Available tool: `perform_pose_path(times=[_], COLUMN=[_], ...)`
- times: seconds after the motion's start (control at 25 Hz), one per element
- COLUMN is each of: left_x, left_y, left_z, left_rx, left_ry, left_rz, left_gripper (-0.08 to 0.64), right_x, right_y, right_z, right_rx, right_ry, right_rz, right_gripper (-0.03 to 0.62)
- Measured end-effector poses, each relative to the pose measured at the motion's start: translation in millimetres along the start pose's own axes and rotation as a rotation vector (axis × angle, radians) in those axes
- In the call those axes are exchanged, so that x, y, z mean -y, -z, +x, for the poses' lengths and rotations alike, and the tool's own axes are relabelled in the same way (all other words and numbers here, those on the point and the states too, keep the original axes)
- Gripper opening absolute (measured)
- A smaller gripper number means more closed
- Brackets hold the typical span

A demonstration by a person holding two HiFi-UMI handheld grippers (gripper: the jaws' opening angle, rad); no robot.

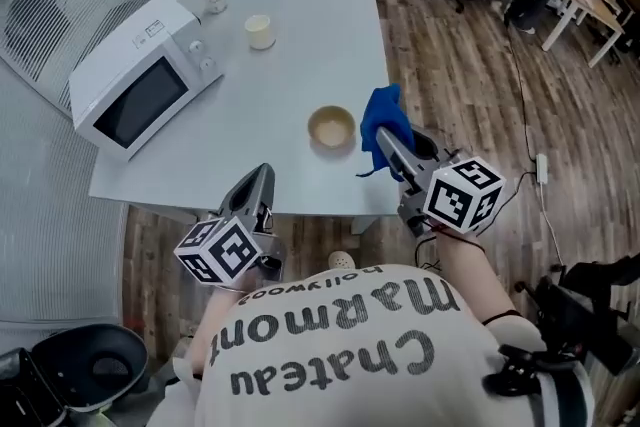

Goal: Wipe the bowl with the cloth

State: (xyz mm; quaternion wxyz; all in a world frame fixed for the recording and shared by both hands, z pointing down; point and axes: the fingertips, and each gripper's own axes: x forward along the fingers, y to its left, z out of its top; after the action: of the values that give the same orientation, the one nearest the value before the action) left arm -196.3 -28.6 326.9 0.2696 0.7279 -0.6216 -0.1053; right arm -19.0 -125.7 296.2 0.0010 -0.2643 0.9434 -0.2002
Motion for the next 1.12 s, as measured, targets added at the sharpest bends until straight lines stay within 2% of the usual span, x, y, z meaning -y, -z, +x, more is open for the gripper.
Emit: perform_pose_path(times=[0.24, 0.36, 0.64, 0.92, 1.0, 1.12], left_x=[-27.9, -36.5, -46.6, -72.5, -80.4, -93.0], left_y=[-5.7, -2.8, 9.1, 45.8, 57.7, 77.5], left_z=[51.1, 73.0, 109.4, 143.2, 155.1, 170.6], left_rx=[-0.03, -0.038, -0.082, -0.263, -0.308, -0.378], left_ry=[-0.051, -0.056, -0.056, -0.102, -0.106, -0.144], left_rz=[-0.001, -0.025, -0.065, -0.039, -0.04, -0.008], left_gripper=[0.006, 0.008, -0.008, 0.029, 0.085, 0.117], right_x=[41.3, 55.4, 63.9, 65.8, 68.9, 71.7], right_y=[-4.1, -2.5, 15.7, 39.7, 50.1, 65.3], right_z=[48.7, 65.4, 95.7, 130.4, 140.9, 152.8], right_rx=[-0.015, -0.03, -0.104, -0.164, -0.179, -0.19], right_ry=[-0.034, -0.058, -0.138, -0.184, -0.182, -0.179], right_rz=[0.031, 0.043, 0.049, 0.034, 0.028, 0.046], right_gripper=[0.066, 0.066, 0.066, 0.066, 0.066, 0.066])
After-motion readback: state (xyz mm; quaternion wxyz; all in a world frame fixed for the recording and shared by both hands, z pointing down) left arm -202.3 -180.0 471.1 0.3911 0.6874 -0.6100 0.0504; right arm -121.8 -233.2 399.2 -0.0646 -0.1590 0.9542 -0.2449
